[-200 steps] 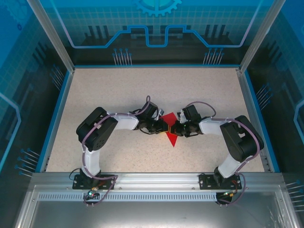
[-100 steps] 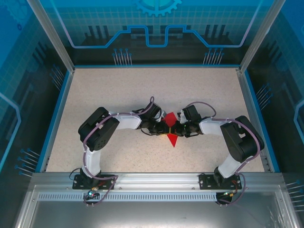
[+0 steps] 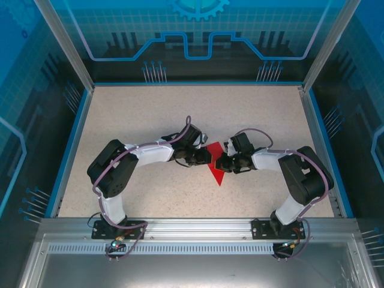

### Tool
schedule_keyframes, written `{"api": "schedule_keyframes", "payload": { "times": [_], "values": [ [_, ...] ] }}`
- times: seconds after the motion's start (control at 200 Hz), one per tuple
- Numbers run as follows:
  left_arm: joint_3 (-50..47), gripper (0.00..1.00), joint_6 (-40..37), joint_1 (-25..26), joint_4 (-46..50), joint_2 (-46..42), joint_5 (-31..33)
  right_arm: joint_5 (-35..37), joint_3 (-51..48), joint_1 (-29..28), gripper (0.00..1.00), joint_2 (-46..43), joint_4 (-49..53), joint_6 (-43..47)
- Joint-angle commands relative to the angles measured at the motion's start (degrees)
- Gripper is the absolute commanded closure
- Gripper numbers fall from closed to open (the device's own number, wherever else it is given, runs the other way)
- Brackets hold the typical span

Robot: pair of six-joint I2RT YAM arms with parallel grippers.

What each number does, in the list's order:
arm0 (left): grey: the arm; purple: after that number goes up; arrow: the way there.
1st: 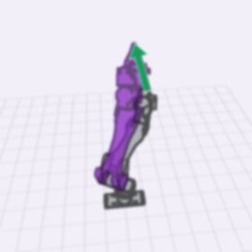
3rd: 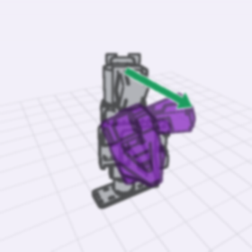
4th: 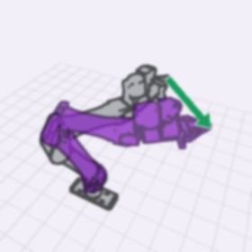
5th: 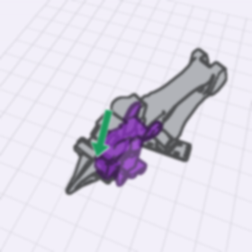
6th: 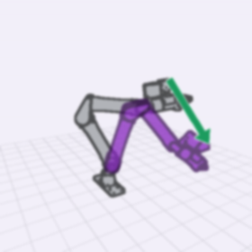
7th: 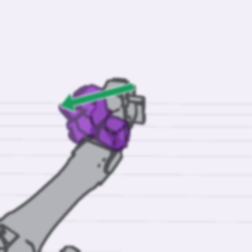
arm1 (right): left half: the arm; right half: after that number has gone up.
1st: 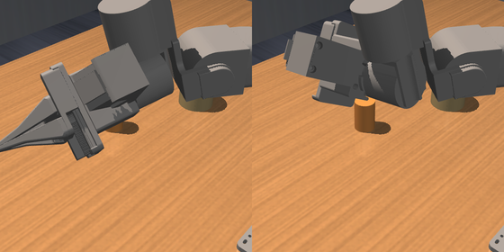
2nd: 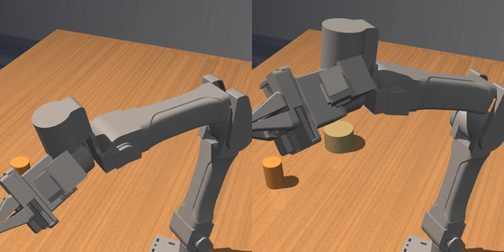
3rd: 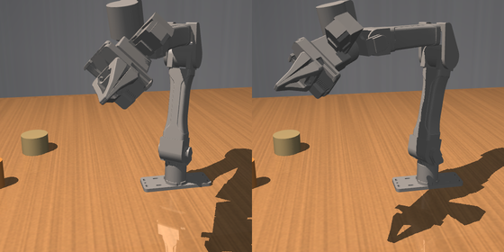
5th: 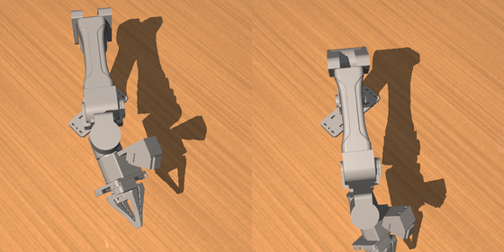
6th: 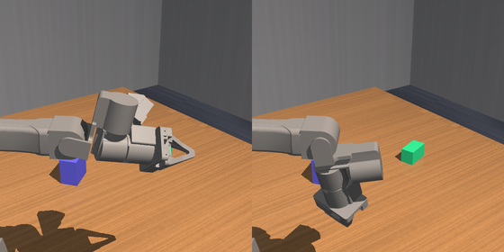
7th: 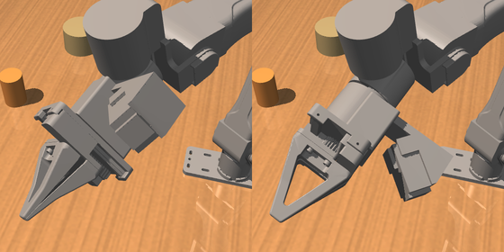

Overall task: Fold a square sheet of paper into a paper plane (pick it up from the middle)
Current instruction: Third fold the triangle at the center of the table.

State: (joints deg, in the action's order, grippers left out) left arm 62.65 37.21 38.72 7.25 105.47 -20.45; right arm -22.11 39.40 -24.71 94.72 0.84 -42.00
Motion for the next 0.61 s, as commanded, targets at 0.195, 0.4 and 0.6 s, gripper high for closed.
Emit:
{"api": "schedule_keyframes", "payload": {
  "times": [0.195,0.4,0.6],
  "values": [
    [-1.1,0.92,6.4,0.8,-7.2,2.2,-5.8,-0.1,-1.0,0.4,1.00,-0.1,3.8,1.0],
    [-1.3,0.92,6.2,1.2,-4.3,3.7,-5.0,-0.2,-0.9,0.4,1.00,0.0,3.8,0.9],
    [-2.3,0.93,7.2,1.0,-4.5,4.7,-4.5,0.0,-0.9,0.4,1.00,-0.4,4.2,1.0]
  ]
}}
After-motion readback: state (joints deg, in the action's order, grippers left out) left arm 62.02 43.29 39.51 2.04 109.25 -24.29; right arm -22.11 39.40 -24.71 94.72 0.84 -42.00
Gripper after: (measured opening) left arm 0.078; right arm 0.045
